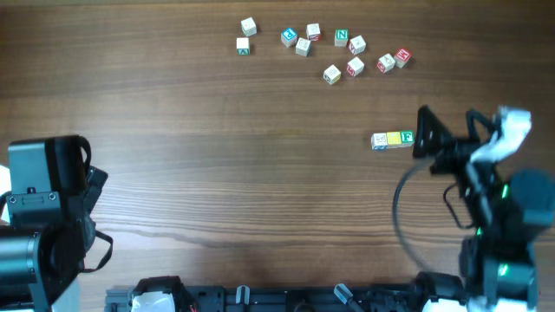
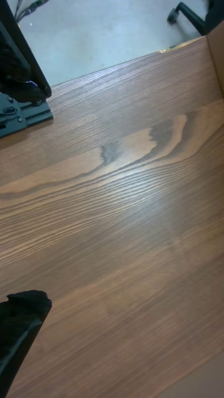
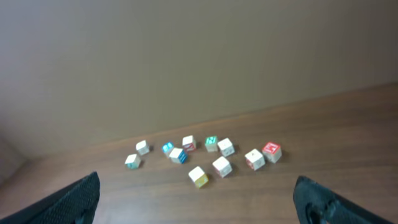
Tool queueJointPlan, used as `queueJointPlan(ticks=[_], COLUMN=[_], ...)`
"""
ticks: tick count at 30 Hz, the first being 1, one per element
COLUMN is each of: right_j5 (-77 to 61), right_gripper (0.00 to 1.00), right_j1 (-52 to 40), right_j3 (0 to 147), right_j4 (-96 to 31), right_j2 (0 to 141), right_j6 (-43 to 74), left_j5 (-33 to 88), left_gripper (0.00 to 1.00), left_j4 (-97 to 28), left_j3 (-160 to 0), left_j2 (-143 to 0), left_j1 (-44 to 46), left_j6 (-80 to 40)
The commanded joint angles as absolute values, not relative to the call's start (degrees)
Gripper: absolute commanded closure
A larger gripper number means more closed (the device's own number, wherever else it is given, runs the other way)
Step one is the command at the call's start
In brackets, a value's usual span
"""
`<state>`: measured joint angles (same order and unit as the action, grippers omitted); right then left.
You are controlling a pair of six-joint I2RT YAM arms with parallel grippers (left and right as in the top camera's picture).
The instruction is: Form a horizontal line
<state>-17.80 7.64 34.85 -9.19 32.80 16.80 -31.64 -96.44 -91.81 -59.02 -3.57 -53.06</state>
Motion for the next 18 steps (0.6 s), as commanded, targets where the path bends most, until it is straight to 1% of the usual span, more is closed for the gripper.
queueJointPlan(ticks=[1, 5, 9, 16, 18], right_j5=[-21.67, -21.08, -17.96, -7.35, -6.72], right_gripper=[0.00, 0.00, 0.00, 0.00, 0.00], right_j1=[7.40, 6.28, 3.90, -1.19, -1.23], right_j3=[24.93, 16.67, 11.77, 3.84, 2.33], right_j4=[1.23, 13.08, 19.16, 21.98, 22.20], right_j2=[20.58, 10.68, 7.03, 0.19, 0.19], right_j6=[16.71, 16.58, 16.56, 16.75, 16.73], left_j5=[-32.58, -32.58, -32.58, -32.58, -32.58], left_gripper=[0.00, 0.00, 0.00, 0.00, 0.00], left_j4=[-96.49, -96.47, -96.49, -96.49, -96.49], left_j3=[-91.83, -91.83, -91.83, -91.83, -91.83], left_j2=[-58.81, -58.81, -58.81, -58.81, -58.81], left_j1=[-4.03, -4.03, -4.03, -4.03, -4.03], left_j6=[-52.97, -52.97, -52.97, -52.99, -52.97])
